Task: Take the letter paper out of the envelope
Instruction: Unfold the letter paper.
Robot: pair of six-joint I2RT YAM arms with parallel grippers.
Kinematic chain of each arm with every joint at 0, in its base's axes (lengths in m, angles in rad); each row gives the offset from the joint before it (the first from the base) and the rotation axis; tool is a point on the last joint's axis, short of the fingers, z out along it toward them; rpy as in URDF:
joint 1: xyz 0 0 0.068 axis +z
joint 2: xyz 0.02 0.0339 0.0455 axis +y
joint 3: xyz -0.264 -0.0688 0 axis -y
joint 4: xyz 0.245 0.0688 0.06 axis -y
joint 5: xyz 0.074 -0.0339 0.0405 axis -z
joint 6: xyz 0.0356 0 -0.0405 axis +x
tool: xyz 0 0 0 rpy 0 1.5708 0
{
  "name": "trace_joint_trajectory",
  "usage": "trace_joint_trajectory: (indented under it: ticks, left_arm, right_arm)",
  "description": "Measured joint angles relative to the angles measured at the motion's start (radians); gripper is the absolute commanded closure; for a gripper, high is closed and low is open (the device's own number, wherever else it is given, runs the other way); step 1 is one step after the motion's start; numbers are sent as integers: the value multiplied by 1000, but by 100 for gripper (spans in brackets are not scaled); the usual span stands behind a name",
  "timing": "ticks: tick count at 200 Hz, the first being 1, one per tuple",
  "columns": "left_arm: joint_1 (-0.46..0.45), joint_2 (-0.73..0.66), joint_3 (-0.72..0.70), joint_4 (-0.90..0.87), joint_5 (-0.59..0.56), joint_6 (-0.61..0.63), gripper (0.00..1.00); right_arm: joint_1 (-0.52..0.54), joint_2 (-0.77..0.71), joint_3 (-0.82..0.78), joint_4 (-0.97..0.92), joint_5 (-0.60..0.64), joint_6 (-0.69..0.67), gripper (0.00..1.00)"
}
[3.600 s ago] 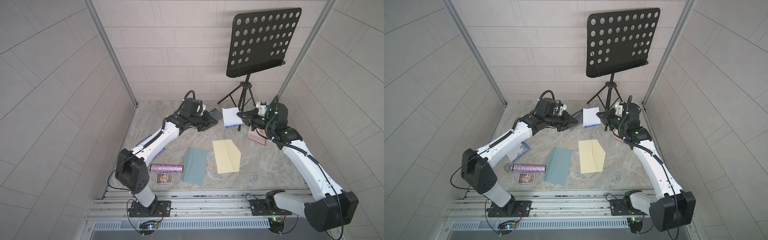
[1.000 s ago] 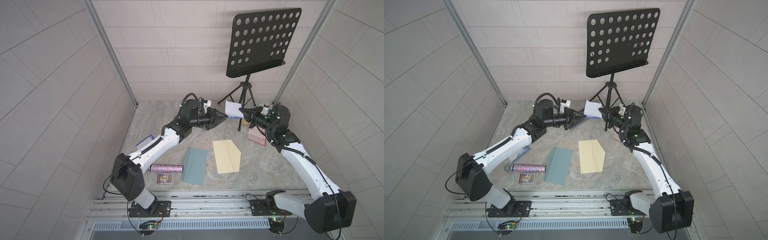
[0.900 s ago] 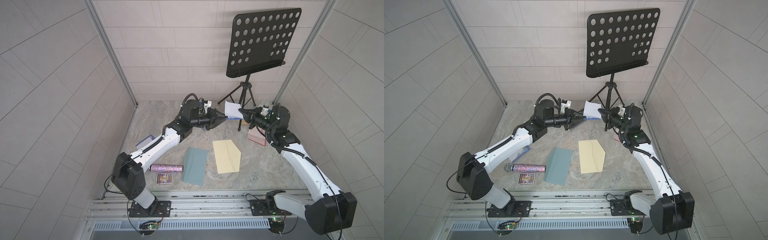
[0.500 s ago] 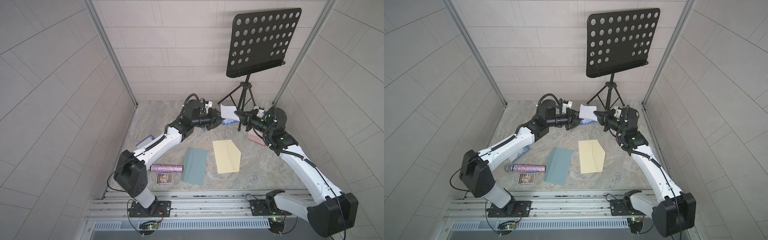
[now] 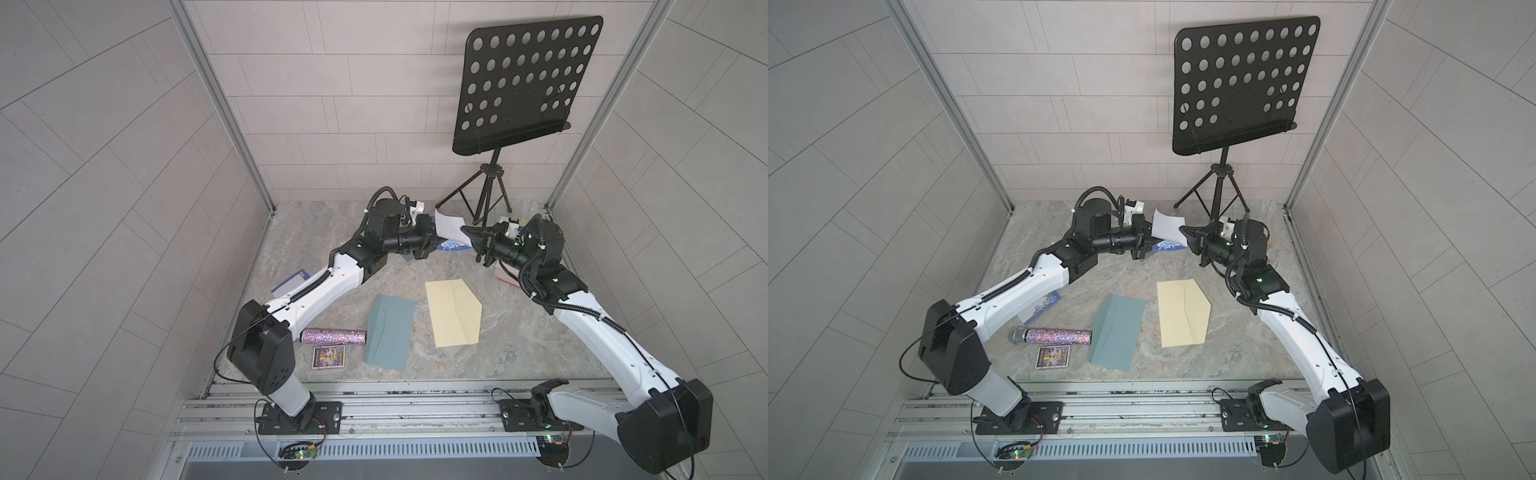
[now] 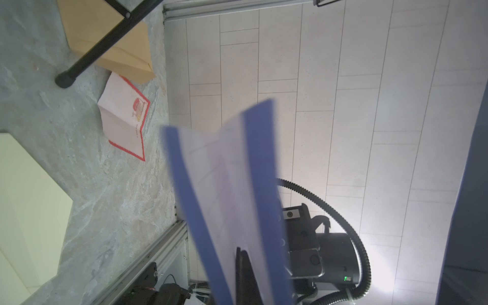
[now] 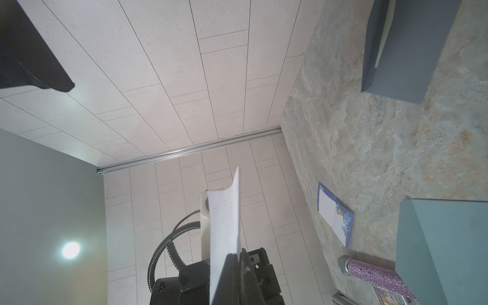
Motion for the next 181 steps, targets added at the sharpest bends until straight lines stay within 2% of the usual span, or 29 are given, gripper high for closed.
trace_joint_trajectory:
  ticks: [12, 42, 56, 74, 95, 115, 127, 158, 181]
  left_arm:
    - [4, 0, 3, -25, -5, 7, 100]
    - [11, 0, 37, -122, -29, 41, 100]
    - [21, -1, 57, -178, -50, 63, 100]
    - [39, -5, 77, -261, -80, 89, 100]
    - [64, -8, 99, -372, -113, 119, 100]
    - [84, -8, 137, -494, -140, 158, 100]
    - [93, -8, 171, -563, -158, 182, 100]
    - [98, -6, 274, -709, -191, 248, 100]
    - [98, 0, 338, -784, -203, 292, 100]
  right_arm:
    - [1, 5, 0, -2, -3, -2, 95]
    - [3, 6, 2, -45, -10, -45, 67]
    - [3, 6, 12, -95, -10, -98, 57]
    - [3, 6, 50, -182, -3, -210, 50]
    - [6, -5, 128, -304, 24, -418, 43]
    - [60, -55, 185, -404, 118, -671, 35]
    - [150, -91, 212, -454, 213, -845, 30]
    - [462, -135, 215, -477, 476, -1289, 21]
    - [565, -112, 158, -454, 632, -1485, 22]
